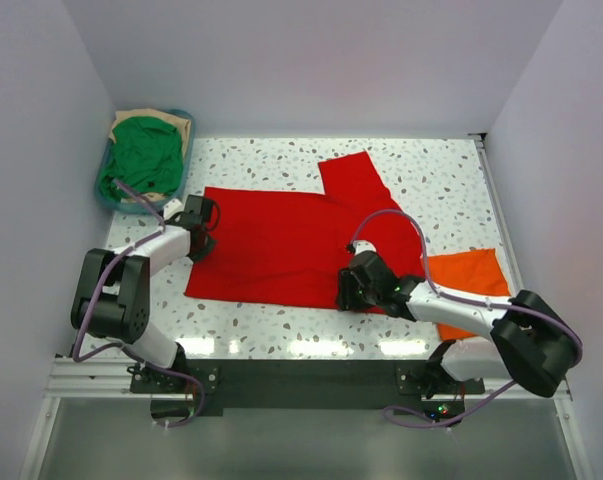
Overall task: Fold and stack the t-shirts
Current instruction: Fold the tshirt
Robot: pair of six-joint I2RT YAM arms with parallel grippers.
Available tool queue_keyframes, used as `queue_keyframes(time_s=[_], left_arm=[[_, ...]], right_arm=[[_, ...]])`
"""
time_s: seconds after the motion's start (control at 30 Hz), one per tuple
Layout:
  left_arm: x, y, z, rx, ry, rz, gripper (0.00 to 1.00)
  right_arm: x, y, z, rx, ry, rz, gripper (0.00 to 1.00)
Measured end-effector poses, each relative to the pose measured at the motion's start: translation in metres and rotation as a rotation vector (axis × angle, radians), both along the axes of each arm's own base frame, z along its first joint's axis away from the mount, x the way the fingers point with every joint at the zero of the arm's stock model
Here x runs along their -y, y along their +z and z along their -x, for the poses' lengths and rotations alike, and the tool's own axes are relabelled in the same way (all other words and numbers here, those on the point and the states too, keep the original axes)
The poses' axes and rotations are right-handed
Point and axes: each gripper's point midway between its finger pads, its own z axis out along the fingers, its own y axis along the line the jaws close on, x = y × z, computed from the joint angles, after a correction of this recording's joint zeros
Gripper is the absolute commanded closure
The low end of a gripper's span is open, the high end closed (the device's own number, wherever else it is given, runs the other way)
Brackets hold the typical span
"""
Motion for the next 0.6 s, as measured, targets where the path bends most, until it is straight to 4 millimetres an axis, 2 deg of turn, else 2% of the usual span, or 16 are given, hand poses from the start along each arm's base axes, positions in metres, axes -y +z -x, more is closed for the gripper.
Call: queue_keyframes(time_s=[0.2, 0.47, 0.6], left_arm=[[-0.001, 0.002, 0.0, 0.004, 0.003, -0.005, 1.0], [-0.009, 0.02, -0.005, 0.058, 0.025, 0.001, 1.0], [-0.014, 0.023, -0.006, 0.065, 0.035, -0.001, 1.0]], right_arm=[[0.002, 0.0, 0.002, 0.009, -0.013, -0.024, 0.55], [0.003, 0.0, 0.005, 0.005, -0.028, -0.038, 0.55], [0.006, 0.001, 0.008, 0.002, -0.032, -0.039, 0.55]])
